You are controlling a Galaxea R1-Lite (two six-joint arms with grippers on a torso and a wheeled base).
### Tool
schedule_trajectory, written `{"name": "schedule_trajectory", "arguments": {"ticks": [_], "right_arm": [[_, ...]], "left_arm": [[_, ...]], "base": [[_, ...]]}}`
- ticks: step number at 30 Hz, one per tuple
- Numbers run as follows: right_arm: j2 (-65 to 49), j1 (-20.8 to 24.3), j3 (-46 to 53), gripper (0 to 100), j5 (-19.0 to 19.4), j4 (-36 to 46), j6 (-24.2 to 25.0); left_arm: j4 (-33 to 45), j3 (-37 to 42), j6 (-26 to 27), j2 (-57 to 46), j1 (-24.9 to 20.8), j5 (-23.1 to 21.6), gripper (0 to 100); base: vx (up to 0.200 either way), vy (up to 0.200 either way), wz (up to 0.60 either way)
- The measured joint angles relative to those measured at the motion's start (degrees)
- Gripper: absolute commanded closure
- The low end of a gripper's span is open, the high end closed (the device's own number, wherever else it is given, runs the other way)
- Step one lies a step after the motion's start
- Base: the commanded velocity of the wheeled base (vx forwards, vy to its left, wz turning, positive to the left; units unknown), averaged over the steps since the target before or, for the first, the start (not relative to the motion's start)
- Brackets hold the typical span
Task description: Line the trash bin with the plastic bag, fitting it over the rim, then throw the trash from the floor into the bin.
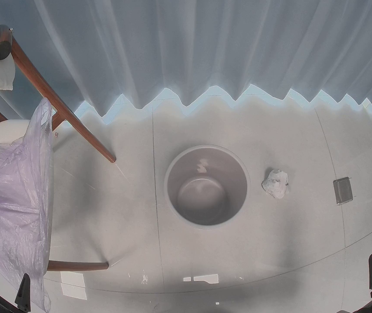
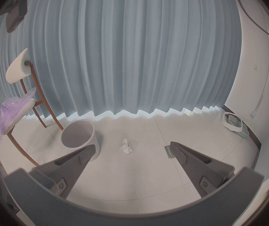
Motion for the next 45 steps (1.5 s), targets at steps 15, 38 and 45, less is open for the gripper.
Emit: {"name": "schedule_trajectory", "arguments": {"ticks": [15, 38, 45], "right_arm": [[0.00, 0.00, 0.00, 0, 0.02, 0.00, 0.00], [0.00, 0.00, 0.00, 0, 0.02, 0.00, 0.16], [0.00, 0.00, 0.00, 0, 0.02, 0.00, 0.30]], "left_arm": [[-0.52, 0.00, 1.22, 0.00, 0.09, -0.45, 0], [-11.91, 0.02, 18.91, 0.00, 0.09, -11.84, 0], [-5.47, -5.74, 22.08, 1.38, 0.52, -12.24, 0]], "base": [[0.000, 0.000, 0.00], [0.000, 0.000, 0.00], [0.000, 0.000, 0.00]]}}
